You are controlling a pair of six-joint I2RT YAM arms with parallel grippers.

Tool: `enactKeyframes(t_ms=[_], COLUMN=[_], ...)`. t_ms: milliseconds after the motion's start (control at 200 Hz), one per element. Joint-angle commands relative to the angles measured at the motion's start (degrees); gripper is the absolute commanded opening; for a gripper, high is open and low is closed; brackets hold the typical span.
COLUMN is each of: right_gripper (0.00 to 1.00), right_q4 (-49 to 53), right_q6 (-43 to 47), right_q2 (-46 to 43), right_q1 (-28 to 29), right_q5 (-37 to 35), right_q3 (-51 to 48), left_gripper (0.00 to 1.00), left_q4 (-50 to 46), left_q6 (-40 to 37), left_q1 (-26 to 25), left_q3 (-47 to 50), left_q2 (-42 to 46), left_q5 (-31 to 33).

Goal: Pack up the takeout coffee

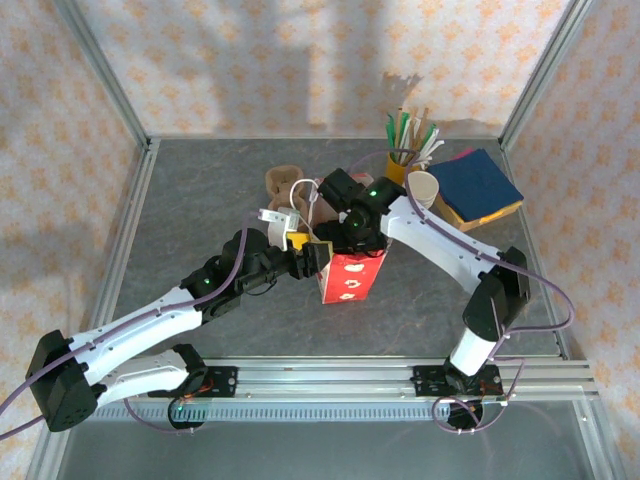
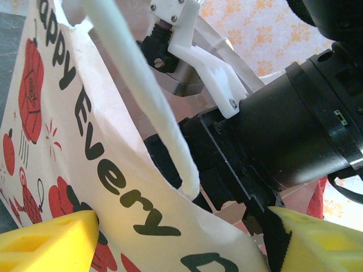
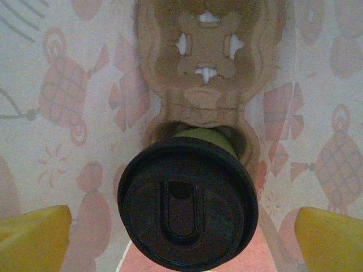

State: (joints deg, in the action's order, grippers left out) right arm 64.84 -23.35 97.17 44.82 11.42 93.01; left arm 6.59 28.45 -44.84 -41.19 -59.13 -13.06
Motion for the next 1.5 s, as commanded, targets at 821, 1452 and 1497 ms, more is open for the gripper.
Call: enactKeyframes(t_ms=[821, 1452, 1497], right_gripper=[0.93, 0.91, 0.90], right_q4=[-3.89, -6.81, -7.48], right_q6=[-1.52, -2.49, -2.70], right_q2=[-5.13, -6.46, -6.63], right_q1=[-0.39, -1.80, -1.92], right_q5=[3.16, 5.11, 5.81], right_q3=[1.65, -1.31, -1.52], left_gripper=[0.76, 0.73, 0.73], left_q4=[-1.39, -2.18, -2.36], left_q6=[-0.23, -0.15, -0.19], left_q1=[0.44, 0.44, 0.42], left_q3=[-0.63, -1.96, -1.95], left_q2=[-0.25, 0.07, 0.20], left_q5=[0.38, 0.05, 0.13])
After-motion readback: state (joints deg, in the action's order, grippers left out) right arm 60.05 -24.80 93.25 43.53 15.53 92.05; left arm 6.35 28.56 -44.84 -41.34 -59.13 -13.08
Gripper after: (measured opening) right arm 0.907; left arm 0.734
